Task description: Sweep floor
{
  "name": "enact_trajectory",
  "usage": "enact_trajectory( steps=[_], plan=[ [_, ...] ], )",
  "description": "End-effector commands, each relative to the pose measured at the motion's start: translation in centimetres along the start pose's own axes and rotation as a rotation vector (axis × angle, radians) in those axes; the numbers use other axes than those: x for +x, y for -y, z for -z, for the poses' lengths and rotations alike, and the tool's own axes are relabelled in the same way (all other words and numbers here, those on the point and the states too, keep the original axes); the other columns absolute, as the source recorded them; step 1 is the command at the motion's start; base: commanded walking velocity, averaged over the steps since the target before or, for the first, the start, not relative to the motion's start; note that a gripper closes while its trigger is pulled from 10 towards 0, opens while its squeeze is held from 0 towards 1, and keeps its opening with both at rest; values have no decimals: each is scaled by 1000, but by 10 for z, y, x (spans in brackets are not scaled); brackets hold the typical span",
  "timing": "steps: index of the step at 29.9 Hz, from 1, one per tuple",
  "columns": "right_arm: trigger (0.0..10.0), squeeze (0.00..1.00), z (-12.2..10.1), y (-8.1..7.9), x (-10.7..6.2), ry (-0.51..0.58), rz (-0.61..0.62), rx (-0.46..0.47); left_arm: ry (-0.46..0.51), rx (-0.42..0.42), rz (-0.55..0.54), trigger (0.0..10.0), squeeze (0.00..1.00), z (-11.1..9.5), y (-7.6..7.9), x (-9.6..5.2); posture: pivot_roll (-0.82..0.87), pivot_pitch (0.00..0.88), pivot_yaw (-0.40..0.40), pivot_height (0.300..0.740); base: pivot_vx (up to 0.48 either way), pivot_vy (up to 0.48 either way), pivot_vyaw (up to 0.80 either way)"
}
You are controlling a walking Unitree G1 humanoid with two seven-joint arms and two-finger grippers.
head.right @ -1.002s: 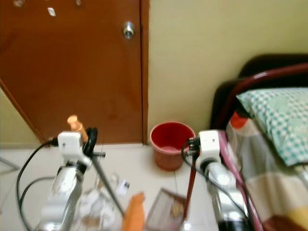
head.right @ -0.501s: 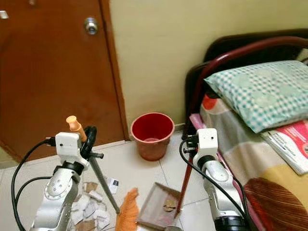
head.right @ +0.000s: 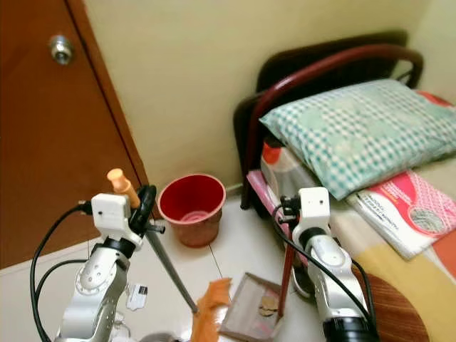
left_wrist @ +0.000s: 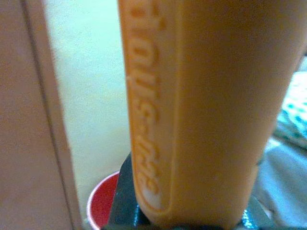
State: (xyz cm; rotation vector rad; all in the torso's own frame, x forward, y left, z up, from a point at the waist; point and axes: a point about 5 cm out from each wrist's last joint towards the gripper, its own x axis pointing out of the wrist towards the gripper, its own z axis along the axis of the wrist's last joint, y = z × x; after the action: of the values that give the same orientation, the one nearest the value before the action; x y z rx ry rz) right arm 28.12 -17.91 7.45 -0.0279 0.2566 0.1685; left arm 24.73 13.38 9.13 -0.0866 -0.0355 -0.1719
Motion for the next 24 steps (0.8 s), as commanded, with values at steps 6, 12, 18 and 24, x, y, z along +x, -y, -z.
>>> enact_trajectory(
  steps=[6,12,18,24],
  plan=[
    [10000,0,-18,-13,-2,99,-147,-9,-9,43,-104,10000,0,1,-12,-4,-8,25,-4,740,0,0,273],
    [10000,0,-22,-20,-3,120,-215,-25,-54,32,-149,10000,0,3,-16,-6,-6,23,-9,740,0,0,739],
    [10000,0,-26,-22,-5,148,-229,-32,-44,69,-140,10000,0,3,-19,-8,-3,17,-16,740,0,0,738],
    [10000,0,-29,-22,-5,176,-212,-28,-53,73,-147,10000,0,4,-22,-9,-3,10,-13,740,0,0,733]
  ],
)
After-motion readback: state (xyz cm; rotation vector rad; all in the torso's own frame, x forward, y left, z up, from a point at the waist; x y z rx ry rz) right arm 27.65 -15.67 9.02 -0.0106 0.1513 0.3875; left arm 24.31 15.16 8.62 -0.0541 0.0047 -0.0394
